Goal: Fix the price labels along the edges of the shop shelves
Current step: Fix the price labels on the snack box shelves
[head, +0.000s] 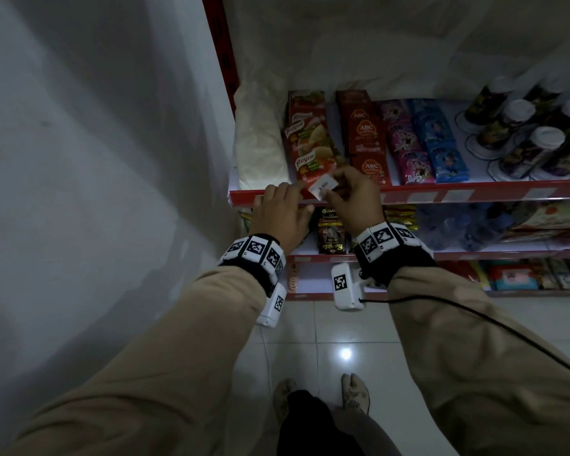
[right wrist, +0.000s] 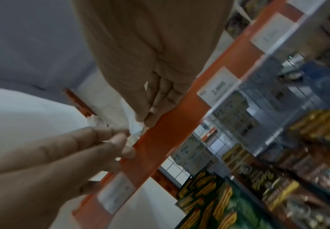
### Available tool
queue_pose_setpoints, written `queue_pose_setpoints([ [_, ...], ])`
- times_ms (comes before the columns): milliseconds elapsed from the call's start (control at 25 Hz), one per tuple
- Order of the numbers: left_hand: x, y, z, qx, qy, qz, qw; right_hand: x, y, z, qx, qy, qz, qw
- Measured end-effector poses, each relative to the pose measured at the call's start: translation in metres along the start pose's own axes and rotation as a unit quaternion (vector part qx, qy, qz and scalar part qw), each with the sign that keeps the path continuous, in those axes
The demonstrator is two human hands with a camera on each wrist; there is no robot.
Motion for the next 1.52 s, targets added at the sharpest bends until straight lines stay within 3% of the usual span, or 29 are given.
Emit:
queue_pose_setpoints([
  [120, 0.001, -0.005, 0.001, -0.016, 0.020, 0.025, 0.999, 0.000, 0.006, -0.009, 0.004, -0.076, -0.016, 0.997],
  [240, 0.002, -0.011, 0.000, -0.015, 0.006, 0.031, 0.999, 0.000, 0.008, -0.012, 0.019, -0.069, -0.002, 0.997],
  [520, 0.004, -0.013, 0.000, -0.027, -0.006, -0.002, 1.000, -0.004, -0.001, 0.006, -0.005, 0.158, 0.139, 0.978],
  [1040, 0.008, -0.017, -0.013, -0.045, -0.047, -0.052, 0.996, -0.015, 0.002, 0.004, 0.035, 0.304, 0.135, 0.942],
  [1520, 0.004, -0.009, -0.014, -0.056, -0.091, -0.066, 0.992, -0.012, 0.005, 0.011, 0.047, 0.328, 0.162, 0.929],
])
Point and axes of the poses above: each hand's wrist, its own y-axis away from the middle knuckle, its own z-axis out of the back of the hand, x = y × z, the point moved 1 cm from there along -y, towards the middle knuckle, and after that the axes turned 7 degrees about -x, right-handed, at the moved point
